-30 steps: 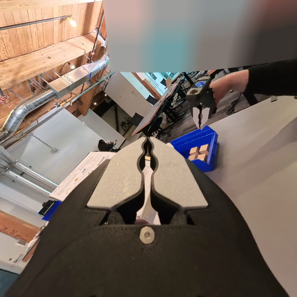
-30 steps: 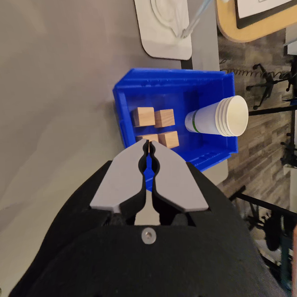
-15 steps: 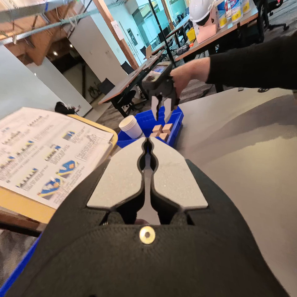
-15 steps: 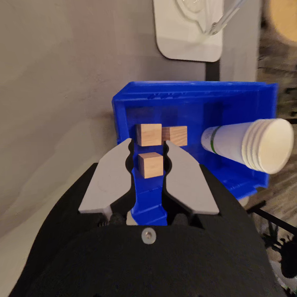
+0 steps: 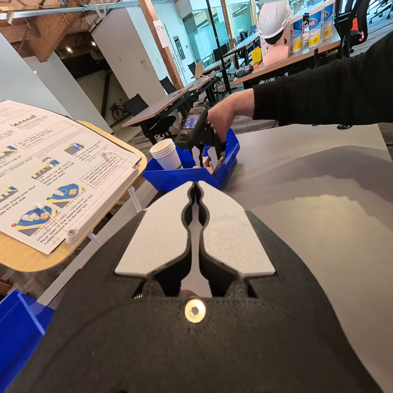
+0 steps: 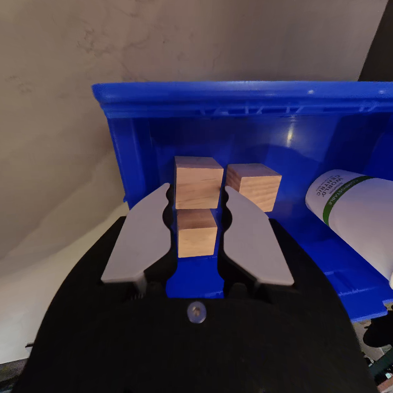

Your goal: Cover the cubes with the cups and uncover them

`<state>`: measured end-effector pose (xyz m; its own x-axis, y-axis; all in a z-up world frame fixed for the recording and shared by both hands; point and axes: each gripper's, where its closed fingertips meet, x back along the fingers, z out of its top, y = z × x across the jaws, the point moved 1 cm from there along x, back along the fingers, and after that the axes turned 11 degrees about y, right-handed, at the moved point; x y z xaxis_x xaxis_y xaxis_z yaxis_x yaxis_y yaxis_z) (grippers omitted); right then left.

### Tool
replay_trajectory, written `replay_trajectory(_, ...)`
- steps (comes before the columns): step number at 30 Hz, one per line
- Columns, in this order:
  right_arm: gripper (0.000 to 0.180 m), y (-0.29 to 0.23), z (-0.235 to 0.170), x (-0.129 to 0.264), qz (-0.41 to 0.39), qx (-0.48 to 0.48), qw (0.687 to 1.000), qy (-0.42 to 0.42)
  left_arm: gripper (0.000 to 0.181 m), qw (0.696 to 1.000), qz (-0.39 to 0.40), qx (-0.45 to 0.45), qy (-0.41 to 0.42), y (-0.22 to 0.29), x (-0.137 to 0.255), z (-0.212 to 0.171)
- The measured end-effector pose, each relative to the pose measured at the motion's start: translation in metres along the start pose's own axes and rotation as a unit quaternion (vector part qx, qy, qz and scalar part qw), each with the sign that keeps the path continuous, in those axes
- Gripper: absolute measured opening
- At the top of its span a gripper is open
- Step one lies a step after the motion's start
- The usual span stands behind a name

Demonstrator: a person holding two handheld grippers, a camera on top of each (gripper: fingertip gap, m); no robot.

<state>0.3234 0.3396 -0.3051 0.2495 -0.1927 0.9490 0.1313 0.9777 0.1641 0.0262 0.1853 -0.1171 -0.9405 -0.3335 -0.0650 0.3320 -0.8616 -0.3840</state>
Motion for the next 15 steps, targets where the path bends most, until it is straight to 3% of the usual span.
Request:
replay_trajectory(12,0.042,0.001,-0.013,0.000,0.016,0.017,1.000,-0.014,0.000,1.000,0.001,0.014,-0.006,-0.002,-0.002,-0.012)
replay_trajectory(13,0.058,0.004,-0.013,0.002,0.008,0.010,1.000,-0.016,0.000,1.000,-0.001,0.015,-0.007,-0.001,-0.003,-0.013)
replay_trajectory(15,0.066,0.005,-0.008,0.012,-0.001,0.001,1.000,0.006,0.000,1.000,-0.003,0.015,-0.011,-0.001,-0.004,-0.014)
